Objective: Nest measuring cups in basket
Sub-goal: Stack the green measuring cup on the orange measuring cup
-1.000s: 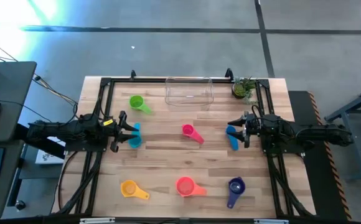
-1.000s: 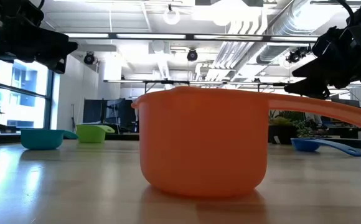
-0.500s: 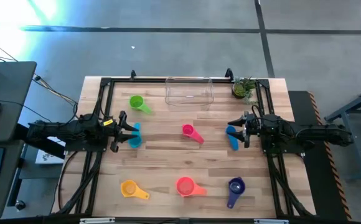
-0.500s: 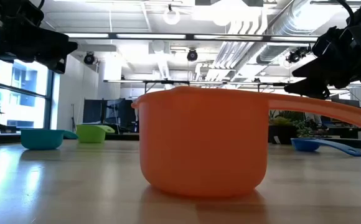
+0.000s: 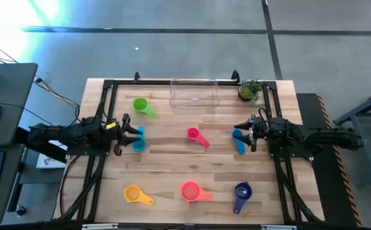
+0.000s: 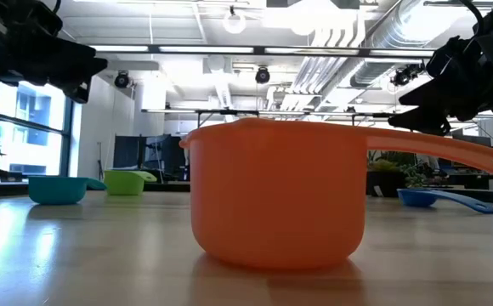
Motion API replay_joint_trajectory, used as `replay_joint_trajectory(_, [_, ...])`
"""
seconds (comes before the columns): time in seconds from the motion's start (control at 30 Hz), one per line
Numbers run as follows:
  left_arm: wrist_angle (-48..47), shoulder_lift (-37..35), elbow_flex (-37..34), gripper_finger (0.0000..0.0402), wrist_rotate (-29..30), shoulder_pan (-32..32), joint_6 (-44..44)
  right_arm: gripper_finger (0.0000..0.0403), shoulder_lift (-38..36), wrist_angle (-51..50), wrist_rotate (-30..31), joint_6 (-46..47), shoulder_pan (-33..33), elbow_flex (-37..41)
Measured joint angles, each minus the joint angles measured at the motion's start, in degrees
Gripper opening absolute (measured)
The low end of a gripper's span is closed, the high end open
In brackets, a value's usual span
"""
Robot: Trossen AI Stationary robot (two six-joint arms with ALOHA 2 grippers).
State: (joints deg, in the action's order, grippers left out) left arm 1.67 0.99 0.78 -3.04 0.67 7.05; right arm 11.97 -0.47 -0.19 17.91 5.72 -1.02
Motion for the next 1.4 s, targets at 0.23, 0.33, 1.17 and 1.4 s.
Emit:
replay_joint_trajectory(0.23, [2.41, 0.01, 0.02, 0.0111, 4.30, 0.00, 0.23, 0.0265, 0.00, 0.02, 0.00, -0.02, 0.00, 0.02])
replay_joint_trajectory(0.33, [4.13, 0.01, 0.05, 0.0111, 7.65, 0.00, -1.11, 0.0265, 0.01, 0.01, 0.00, 0.00, 0.00, 0.01])
replay_joint_trajectory(1.17, [-36.06, 32.68, 34.44, 0.0111, 36.91, -2.56, 4.98, 0.0265, 0.02, 0.02, 0.00, 0.00, 0.02, 0.02])
replay_joint_trajectory(1.4, [-53.21, 45.31, 44.03, 0.0111, 25.93, -11.13, 8.85, 0.0265, 0.02, 0.00, 0.00, 0.00, 0.00, 0.00])
